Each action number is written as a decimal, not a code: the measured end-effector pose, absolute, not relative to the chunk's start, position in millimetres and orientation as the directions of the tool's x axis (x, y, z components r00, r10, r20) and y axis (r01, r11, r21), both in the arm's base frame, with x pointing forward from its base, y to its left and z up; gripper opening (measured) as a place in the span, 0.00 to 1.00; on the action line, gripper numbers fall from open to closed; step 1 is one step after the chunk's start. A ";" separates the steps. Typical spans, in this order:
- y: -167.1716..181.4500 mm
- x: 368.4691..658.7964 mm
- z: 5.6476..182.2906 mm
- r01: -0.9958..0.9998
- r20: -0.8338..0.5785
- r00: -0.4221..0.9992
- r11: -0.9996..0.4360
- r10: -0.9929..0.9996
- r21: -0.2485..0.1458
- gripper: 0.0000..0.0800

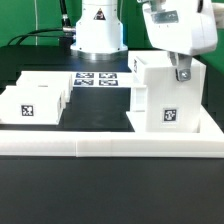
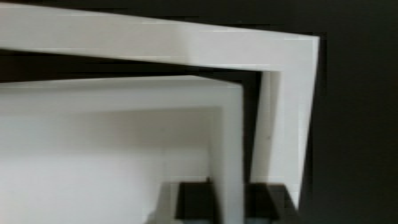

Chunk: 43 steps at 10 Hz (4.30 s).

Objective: Assemble drawer

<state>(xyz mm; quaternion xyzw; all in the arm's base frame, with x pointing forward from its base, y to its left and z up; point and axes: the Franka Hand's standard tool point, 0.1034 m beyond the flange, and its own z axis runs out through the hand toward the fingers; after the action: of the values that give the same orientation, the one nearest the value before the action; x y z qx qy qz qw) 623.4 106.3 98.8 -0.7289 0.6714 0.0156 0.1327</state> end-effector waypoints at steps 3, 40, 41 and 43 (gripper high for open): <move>111.8 646.1 101.3 -0.984 -0.207 0.045 -0.008 -0.977 -0.179 0.06; -42.0 530.6 101.1 0.102 -0.019 0.994 -0.991 0.103 -0.082 0.81; -56.2 517.9 87.4 0.051 -0.009 0.999 -0.995 0.052 -0.085 0.81; -72.6 500.6 61.2 0.013 -0.014 1.000 -0.997 0.014 -0.072 0.81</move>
Offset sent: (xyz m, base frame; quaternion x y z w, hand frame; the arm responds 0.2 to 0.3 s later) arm 0.0346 0.0250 -0.0137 -0.0269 -0.0048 0.0132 0.9995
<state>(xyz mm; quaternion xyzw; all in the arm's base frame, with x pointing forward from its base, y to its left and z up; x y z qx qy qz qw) 500.6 -72.6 61.2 -0.9993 -0.0066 0.0070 0.0361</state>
